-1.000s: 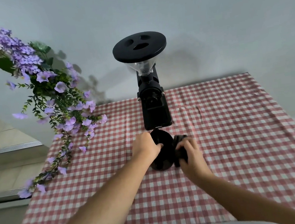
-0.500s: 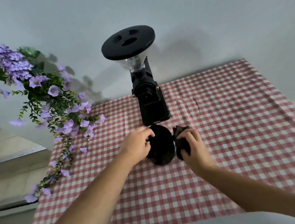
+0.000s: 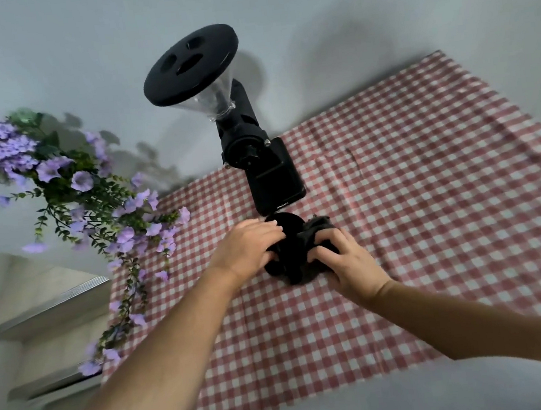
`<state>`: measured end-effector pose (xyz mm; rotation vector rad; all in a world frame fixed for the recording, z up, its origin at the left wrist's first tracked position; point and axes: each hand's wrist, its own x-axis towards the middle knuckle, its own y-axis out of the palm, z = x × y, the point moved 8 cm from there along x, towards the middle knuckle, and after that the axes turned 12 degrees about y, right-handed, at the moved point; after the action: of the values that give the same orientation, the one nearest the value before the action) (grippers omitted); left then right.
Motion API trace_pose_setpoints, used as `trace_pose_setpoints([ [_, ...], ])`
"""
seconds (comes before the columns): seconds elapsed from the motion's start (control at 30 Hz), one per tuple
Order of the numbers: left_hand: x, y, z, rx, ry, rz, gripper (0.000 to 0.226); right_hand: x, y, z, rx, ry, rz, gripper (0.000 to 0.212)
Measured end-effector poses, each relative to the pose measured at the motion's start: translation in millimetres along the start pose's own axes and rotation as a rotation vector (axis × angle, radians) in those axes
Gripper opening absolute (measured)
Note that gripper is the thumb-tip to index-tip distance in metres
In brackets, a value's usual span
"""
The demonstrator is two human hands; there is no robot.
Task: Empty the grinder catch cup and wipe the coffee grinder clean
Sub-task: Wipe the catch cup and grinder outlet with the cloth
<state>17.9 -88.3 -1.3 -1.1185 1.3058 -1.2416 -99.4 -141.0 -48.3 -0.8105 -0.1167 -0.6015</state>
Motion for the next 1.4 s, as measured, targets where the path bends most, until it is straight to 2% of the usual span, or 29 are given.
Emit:
trace_pose_setpoints([
  [0.1,6.1,-2.4,-4.3,0.005,-0.008,0.002,0.035,12.9,-14.6,1.0,0.026,-0.001,-0.063,0.028],
  [0.17,4.8,-0.1,-2.9,-0.022,-0.042,0.001,0.037,6.0,-11.3,2.0,-0.02,-0.058,-0.056,0.024],
  [0.27,-0.5,2.9,-1.5,-0.041,-0.074,0.006,0.044,-16.8,3.0,-3.4,-0.051,-0.111,0.02,0.038],
  [0.37,-0.6,4.6,0.0,-0.015,-0.089,0.009,0.043,-7.7,-2.8,-7.6,-0.053,-0.076,0.048,0.037],
  [0.57,3.5,4.7,-5.0,0.041,-0.139,-0.013,0.038,1.6,-13.4,-17.6,0.145,0.194,0.036,0.036],
  [0.67,2.0,2.9,-3.6,0.049,-0.157,-0.052,0.037,-17.7,0.1,-32.2,0.302,0.508,0.1,0.032],
  [0.77,5.3,2.8,-0.8,0.038,-0.2,-0.052,0.036,-3.5,-8.1,-37.5,0.477,0.667,0.001,0.031],
  [0.87,9.6,4.1,1.3,0.042,-0.252,-0.033,0.037,17.7,-27.2,-27.9,0.442,0.559,-0.055,0.034],
  [1.0,10.5,5.9,1.9,0.068,-0.277,-0.018,0.039,-7.5,-17.6,-22.5,0.093,0.324,0.054,0.033],
  [1.1,11.5,5.3,3.9,0.053,-0.299,-0.011,0.041,-14.3,-12.4,-36.4,0.078,0.427,0.088,0.033],
  [1.2,16.4,1.8,3.3,0.037,-0.332,-0.008,0.04,11.6,-32.4,-38.9,0.246,0.532,-0.019,0.032],
  [1.27,18.9,0.0,1.4,0.046,-0.339,-0.002,0.038,23.6,-45.4,-27.4,0.27,0.464,-0.084,0.032],
  [1.33,18.7,-0.3,0.4,0.045,-0.345,-0.003,0.036,17.5,-39.0,-12.1,0.161,0.363,-0.045,0.033],
  [1.4,18.6,-0.4,0.2,0.033,-0.353,-0.003,0.036,-2.3,-22.8,-6.1,0.021,0.348,0.006,0.031],
])
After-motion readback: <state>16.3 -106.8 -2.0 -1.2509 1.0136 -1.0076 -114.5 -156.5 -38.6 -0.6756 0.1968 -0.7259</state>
